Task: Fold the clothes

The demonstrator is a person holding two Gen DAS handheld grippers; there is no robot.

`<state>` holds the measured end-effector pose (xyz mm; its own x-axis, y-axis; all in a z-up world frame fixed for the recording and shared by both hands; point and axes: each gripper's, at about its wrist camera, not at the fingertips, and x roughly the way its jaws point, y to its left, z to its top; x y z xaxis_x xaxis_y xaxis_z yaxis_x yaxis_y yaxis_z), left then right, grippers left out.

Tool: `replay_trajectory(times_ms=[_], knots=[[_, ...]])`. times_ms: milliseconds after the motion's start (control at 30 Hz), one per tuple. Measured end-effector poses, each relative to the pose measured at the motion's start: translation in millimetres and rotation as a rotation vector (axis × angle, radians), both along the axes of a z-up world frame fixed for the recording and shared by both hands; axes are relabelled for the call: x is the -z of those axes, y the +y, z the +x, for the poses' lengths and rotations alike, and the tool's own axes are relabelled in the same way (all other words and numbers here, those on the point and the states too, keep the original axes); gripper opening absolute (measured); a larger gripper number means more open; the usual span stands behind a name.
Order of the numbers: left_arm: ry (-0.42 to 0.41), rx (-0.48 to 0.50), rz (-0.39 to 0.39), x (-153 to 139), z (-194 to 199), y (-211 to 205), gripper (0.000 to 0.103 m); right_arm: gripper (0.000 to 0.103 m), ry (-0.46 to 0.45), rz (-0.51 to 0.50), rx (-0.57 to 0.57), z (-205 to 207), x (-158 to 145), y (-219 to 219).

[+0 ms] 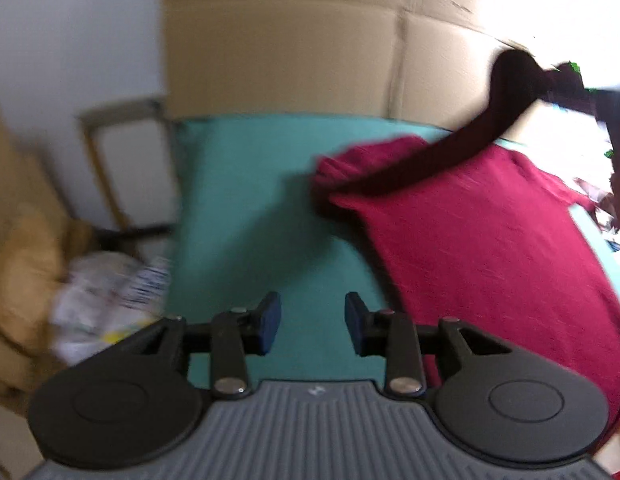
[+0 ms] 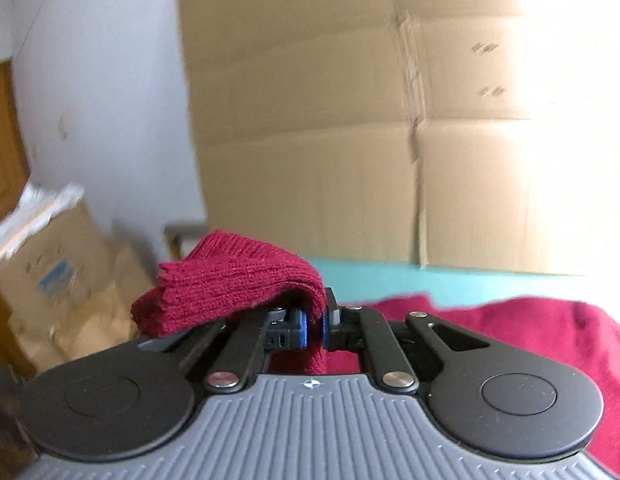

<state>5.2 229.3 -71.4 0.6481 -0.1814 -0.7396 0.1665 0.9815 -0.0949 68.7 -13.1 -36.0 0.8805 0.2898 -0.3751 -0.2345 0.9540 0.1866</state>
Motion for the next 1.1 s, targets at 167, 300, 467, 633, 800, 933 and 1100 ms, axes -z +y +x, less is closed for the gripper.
replay_trajectory(times_ms=[167, 300, 467, 633, 800, 933, 1100], knots=[[0.056, 0.092, -0.034, 23, 14, -38, 0.04, 0.01, -0.119, -0.113, 0.062, -12, -19, -42], [0.082, 0.155, -0.021, 34, 3, -55, 0.045, 0.053, 0.062, -0.281, 0.081, -29, 8, -91], [0.097, 0.187, 0.007, 44, -2, -67, 0.047, 0.055, 0.28, -0.148, 0.325, -76, 57, -158], [0.06, 0.171, 0.097, 45, 10, -82, 0.052, 0.056, 0.434, 0.067, 0.389, -93, 111, -165], [-0.103, 0.16, 0.288, 35, 38, -101, 0.06, 0.056, 0.425, 0.126, 0.442, -79, 132, -172], [-0.13, 0.113, 0.282, 25, 69, -101, 0.06, 0.058, 0.412, 0.185, 0.459, -53, 131, -195], [-0.105, 0.068, 0.252, 33, 78, -114, 0.062, 0.042, 0.454, 0.206, 0.459, -19, 147, -211]])
